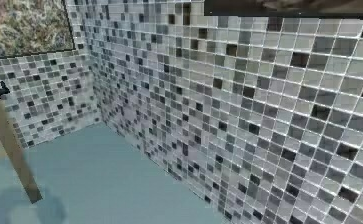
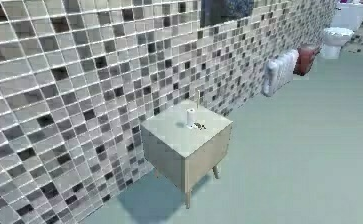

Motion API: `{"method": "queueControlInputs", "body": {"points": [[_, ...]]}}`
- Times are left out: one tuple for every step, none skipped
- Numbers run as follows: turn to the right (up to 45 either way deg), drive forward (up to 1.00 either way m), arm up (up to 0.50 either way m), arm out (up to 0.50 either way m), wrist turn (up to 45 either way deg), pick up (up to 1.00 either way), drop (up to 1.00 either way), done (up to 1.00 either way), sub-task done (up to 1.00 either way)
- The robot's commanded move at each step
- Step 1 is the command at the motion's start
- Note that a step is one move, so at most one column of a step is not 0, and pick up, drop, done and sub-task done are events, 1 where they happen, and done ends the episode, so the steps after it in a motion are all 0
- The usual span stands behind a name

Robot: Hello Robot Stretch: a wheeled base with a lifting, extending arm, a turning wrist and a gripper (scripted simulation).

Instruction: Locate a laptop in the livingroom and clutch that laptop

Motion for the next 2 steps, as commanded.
{"method": "queueControlInputs", "body": {"points": [[-36.0,0.0,0.0,0.0,0.0,0.0,0.0,0.0,0.0],[0.0,0.7,0.0,0.0,0.0,0.0,0.0,0.0,0.0]]}}
